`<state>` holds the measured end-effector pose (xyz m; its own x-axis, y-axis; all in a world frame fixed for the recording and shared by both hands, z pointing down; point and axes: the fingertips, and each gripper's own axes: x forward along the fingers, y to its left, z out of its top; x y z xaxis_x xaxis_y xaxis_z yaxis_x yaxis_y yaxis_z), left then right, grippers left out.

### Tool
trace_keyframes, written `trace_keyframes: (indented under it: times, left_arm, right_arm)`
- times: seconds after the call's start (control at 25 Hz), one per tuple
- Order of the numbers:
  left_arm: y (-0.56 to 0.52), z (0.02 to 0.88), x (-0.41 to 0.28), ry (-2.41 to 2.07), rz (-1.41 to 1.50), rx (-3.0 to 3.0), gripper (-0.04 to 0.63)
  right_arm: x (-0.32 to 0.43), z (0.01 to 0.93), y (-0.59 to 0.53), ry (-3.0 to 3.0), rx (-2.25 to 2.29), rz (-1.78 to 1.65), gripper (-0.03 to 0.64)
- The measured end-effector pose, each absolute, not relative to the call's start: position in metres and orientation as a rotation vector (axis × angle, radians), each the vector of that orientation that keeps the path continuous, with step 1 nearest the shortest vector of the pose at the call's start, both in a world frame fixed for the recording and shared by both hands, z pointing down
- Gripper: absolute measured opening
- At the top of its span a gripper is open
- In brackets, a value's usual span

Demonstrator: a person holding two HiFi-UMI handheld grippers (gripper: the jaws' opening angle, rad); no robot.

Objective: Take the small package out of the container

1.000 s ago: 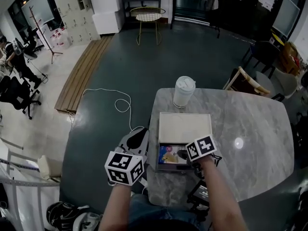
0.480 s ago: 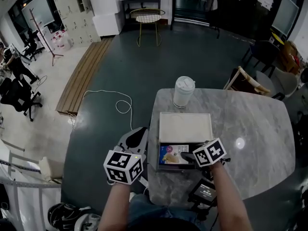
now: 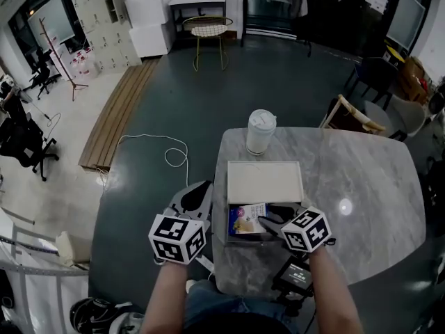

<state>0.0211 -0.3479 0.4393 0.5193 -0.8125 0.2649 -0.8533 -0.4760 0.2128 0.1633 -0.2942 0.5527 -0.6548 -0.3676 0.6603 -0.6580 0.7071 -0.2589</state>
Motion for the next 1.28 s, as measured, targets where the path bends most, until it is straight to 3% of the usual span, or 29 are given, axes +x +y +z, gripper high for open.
trace_keyframes:
  times: [0.36, 0.76, 1.28]
  left_arm:
    - [-0.331, 0.446, 0.018, -1.380, 0.203, 2.437, 0.014]
    - [-0.309, 0.456, 0.018, -1.345, 0.249, 2.417, 0.014]
    - [-0.303, 0.447, 0.017, -1.373, 0.203, 2.432, 0.012]
  right_arm:
    - [0.146, 0.527, -0.300, -2.488, 0.950, 0.774, 0.185]
    - [0.161, 0.539, -0.305, -2.373, 1.374, 1.313, 0.124]
    - [0.165, 0.565, -0.281, -2.031, 0.933, 1.501, 0.107]
